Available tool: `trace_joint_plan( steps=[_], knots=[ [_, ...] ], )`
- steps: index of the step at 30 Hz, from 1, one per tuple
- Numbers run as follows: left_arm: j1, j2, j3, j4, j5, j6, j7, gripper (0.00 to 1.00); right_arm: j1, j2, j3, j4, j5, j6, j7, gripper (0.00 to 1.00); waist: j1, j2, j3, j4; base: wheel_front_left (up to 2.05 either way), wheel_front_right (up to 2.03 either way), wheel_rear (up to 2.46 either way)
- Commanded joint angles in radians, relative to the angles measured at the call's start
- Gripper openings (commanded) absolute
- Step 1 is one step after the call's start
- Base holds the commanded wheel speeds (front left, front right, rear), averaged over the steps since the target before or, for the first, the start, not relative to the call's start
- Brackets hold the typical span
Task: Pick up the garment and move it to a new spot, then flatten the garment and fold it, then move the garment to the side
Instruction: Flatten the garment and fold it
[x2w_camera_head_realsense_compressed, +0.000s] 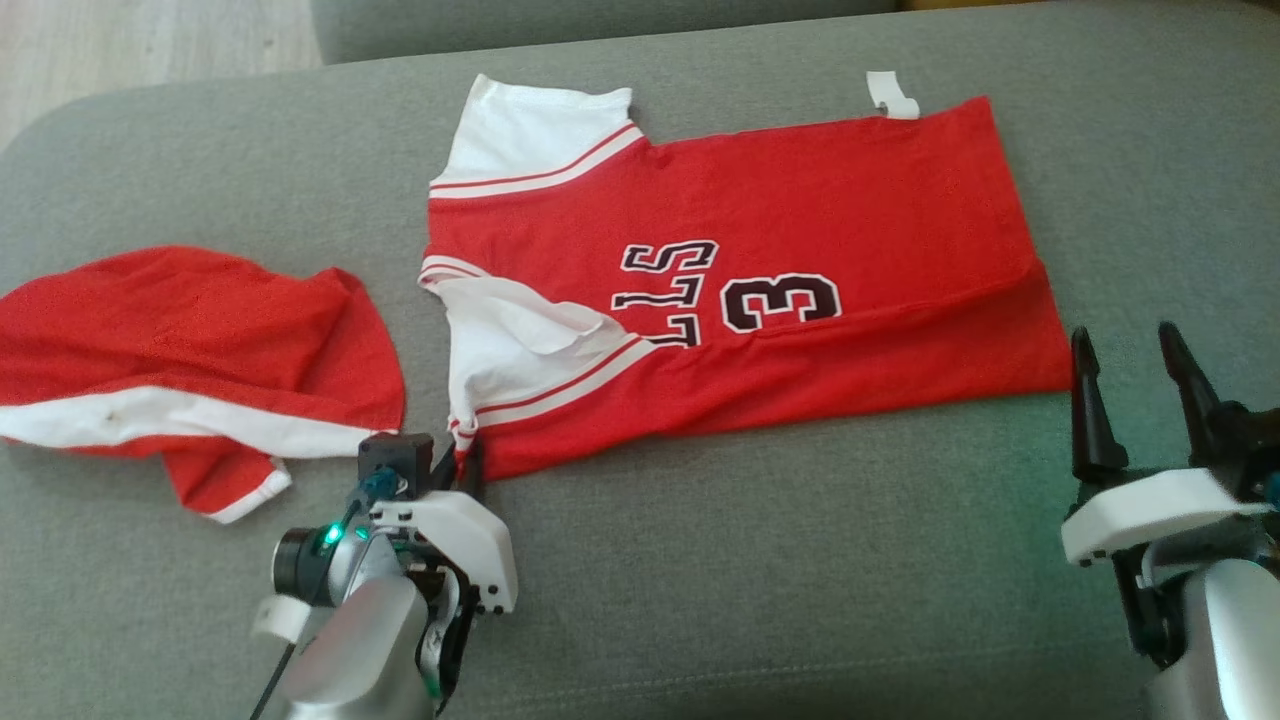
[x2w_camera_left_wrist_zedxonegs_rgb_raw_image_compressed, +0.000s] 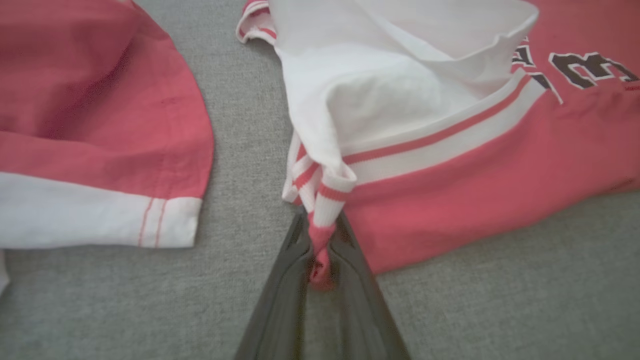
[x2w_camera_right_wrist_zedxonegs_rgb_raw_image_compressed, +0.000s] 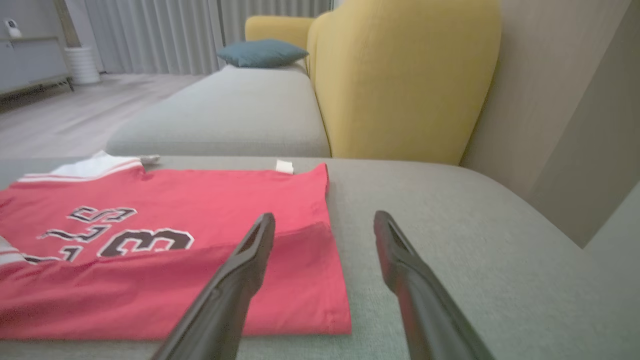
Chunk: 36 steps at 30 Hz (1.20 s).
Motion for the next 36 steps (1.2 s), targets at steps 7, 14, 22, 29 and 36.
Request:
trace_joint_plan(
  steps=[7, 14, 22, 29, 36],
  knots=[
    [-0.044, 0.002, 0.009, -0.071, 0.025, -0.003, -0.075, 0.0, -0.106, 0.035, -0.112, 0.121, -0.016, -0.001, 0.189, 1.0, 0.0, -0.0001, -0.003, 0.05, 0.0, 0.0, 0.0],
    [-0.047, 0.004, -0.012, -0.202, 0.066, -0.003, -0.09, 0.0, -0.194, 0.065, -0.236, 0.284, -0.014, -0.001, 0.309, 1.0, 0.0, -0.0001, 0.01, 0.094, 0.0, 0.0, 0.0],
    [-0.042, 0.019, -0.024, -0.302, 0.096, 0.011, -0.091, 0.0, -0.28, 0.072, -0.276, 0.403, -0.019, -0.001, 0.325, 1.0, 0.0, -0.0001, 0.051, 0.109, 0.0, 0.0, 0.0],
    [-0.047, 0.04, -0.026, -0.335, 0.107, 0.026, -0.088, 0.0, -0.333, 0.072, -0.249, 0.47, 0.012, -0.001, 0.326, 0.0, 0.0, -0.0001, 0.096, 0.107, 0.0, 0.0, 0.0],
    [-0.047, 0.058, -0.023, -0.332, 0.102, 0.035, -0.08, 0.0, -0.335, 0.073, -0.251, 0.484, 0.023, -0.001, 0.298, 0.0, 0.0, -0.0001, 0.09, 0.094, 0.0, 0.0, 0.0]
  ],
)
